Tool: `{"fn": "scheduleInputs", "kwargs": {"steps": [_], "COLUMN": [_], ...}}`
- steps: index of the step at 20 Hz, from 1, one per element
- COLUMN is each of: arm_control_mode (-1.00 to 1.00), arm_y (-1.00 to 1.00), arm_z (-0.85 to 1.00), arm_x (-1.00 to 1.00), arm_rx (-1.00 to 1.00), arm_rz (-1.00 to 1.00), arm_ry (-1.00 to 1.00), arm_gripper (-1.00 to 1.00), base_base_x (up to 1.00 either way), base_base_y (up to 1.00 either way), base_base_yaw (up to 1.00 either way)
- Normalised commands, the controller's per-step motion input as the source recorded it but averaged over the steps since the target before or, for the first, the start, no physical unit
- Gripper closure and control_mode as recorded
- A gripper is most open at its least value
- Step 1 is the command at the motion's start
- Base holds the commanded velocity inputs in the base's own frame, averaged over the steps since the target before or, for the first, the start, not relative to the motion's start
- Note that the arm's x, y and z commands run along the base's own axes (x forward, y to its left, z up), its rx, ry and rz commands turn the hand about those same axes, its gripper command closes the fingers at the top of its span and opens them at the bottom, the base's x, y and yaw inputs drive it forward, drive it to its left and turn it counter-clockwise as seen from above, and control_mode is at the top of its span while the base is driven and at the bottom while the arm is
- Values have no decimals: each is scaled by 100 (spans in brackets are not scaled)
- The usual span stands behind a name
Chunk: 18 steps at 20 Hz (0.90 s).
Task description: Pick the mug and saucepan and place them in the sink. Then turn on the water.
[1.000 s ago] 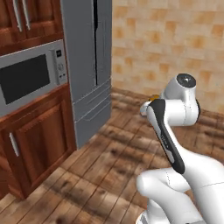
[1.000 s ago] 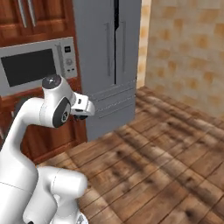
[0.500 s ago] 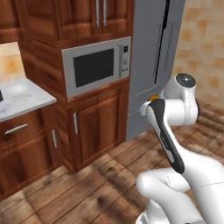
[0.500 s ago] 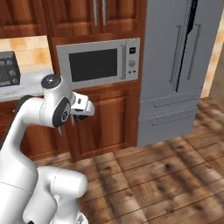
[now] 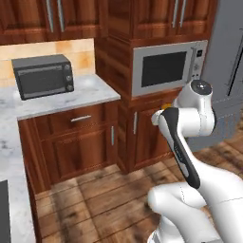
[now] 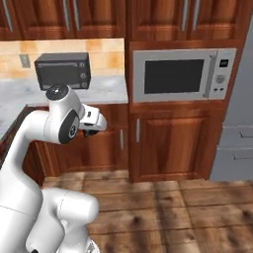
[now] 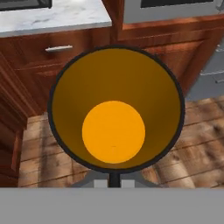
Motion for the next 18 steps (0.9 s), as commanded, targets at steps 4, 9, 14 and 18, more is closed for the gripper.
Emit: {"fn": "scheduleInputs", "kwargs": {"steps": [4,9,14,18], "arm_control_mode": [100,100,100,100], "arm_y": [0,0,0,0], "arm_z": [0,0,0,0], "arm_x": [0,0,0,0], "arm_rx": [0,0,0,0], "arm_rz": [0,0,0,0], "arm_ry": [0,0,0,0], "arm_gripper": [100,100,100,100], "base_base_x": [-1,-4,-2,-8], "base_base_y": [25,12,0,0], "base_base_yaw": [52,57,55,54]}}
